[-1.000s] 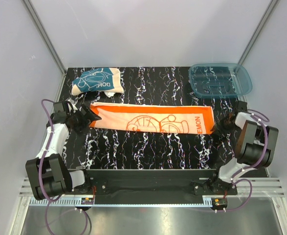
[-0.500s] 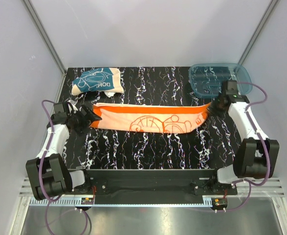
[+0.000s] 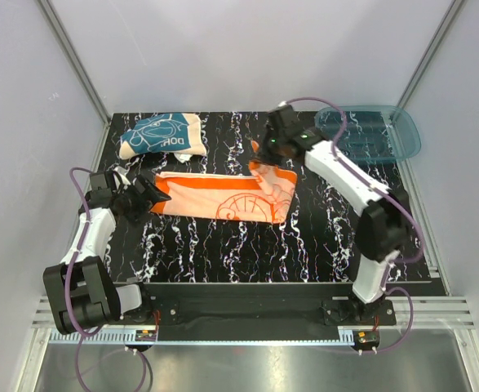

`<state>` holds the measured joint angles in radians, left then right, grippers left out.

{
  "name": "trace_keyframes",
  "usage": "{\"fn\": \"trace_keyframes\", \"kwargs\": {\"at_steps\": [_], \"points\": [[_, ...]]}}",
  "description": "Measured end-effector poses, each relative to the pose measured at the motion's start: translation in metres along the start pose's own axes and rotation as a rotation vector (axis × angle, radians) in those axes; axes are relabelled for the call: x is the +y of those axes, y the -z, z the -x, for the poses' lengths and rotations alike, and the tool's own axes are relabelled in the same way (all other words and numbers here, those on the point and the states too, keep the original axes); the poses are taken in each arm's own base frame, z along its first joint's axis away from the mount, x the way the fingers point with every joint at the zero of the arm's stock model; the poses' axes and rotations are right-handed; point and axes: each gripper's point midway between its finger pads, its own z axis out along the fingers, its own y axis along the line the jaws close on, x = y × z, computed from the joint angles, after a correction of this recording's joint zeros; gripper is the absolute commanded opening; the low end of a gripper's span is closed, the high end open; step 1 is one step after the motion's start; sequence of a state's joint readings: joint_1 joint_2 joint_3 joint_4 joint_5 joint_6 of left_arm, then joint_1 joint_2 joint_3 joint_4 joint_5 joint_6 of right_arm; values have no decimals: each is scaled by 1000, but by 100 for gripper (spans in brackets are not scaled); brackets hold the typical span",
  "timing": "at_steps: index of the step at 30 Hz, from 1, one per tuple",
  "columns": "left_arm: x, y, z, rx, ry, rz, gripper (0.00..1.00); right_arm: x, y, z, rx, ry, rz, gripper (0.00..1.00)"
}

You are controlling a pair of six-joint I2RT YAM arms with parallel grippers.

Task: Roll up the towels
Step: Fold the towel

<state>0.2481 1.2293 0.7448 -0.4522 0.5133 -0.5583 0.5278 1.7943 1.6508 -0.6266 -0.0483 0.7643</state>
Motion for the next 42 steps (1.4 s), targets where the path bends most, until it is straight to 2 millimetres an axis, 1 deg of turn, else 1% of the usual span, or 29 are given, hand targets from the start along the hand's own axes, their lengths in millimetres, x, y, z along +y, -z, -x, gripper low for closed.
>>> {"fn": "trace_keyframes", "kwargs": {"at_steps": [3,7,11,13,15,16,19,22,27,32,37,38,41,42], "points": [[0,0,0,1,1,1,97,36,-30,-11,35,16,46,0],[0,0,0,1,0,1,97,85,-55,-22,49,38,122,0],[0,0,0,1,1,1,97,123,-64,-37,59,54,190,0],[1,0,0,1,4,2,97,136,-65,-44,67,60,217,0],[2,0,1,0,7,4,97,147,-66,-54,76,71,241,0],[3,0,2,-2,11,5,97,156,-66,-65,87,83,262,0],[3,0,1,1,14,5,97,169,-70,-76,96,95,287,0],[4,-2,1,7,17,6,97,180,-77,-84,97,105,313,0],[5,-1,1,7,21,8,97,186,-87,-99,121,113,332,0],[7,-1,3,1,26,10,98,194,-93,-106,132,116,364,0],[6,1,4,-9,23,12,98,217,-95,-116,152,128,448,0],[7,2,5,-13,24,13,98,224,-96,-121,162,131,476,0],[8,3,6,-17,30,17,98,235,-101,-136,191,135,532,0],[9,3,6,-16,33,19,98,237,-103,-142,203,135,544,13]]}}
